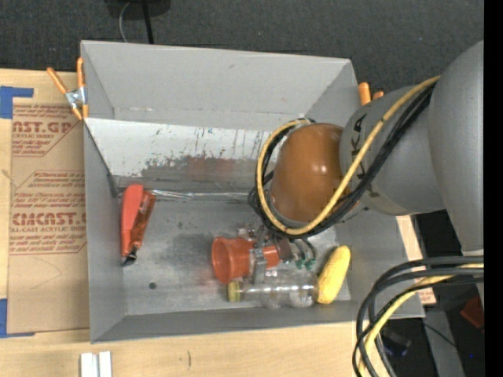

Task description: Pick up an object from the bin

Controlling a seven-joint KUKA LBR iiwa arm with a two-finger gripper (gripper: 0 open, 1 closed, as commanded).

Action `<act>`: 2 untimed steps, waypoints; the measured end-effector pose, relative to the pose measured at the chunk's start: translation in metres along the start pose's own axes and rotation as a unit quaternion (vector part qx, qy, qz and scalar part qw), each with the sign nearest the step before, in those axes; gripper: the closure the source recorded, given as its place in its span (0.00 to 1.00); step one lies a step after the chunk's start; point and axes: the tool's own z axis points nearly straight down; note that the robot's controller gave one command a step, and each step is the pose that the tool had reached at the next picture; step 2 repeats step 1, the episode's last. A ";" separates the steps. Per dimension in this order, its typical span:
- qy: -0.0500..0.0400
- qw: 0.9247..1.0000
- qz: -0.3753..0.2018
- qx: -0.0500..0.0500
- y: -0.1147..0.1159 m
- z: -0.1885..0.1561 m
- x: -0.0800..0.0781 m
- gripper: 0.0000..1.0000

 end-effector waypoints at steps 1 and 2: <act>0.001 1.000 0.000 0.000 0.000 -0.006 0.000 1.00; 0.001 1.000 0.000 0.000 0.000 -0.006 0.000 1.00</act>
Offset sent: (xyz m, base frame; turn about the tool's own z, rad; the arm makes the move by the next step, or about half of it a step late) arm 0.0003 0.0000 0.0034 0.0000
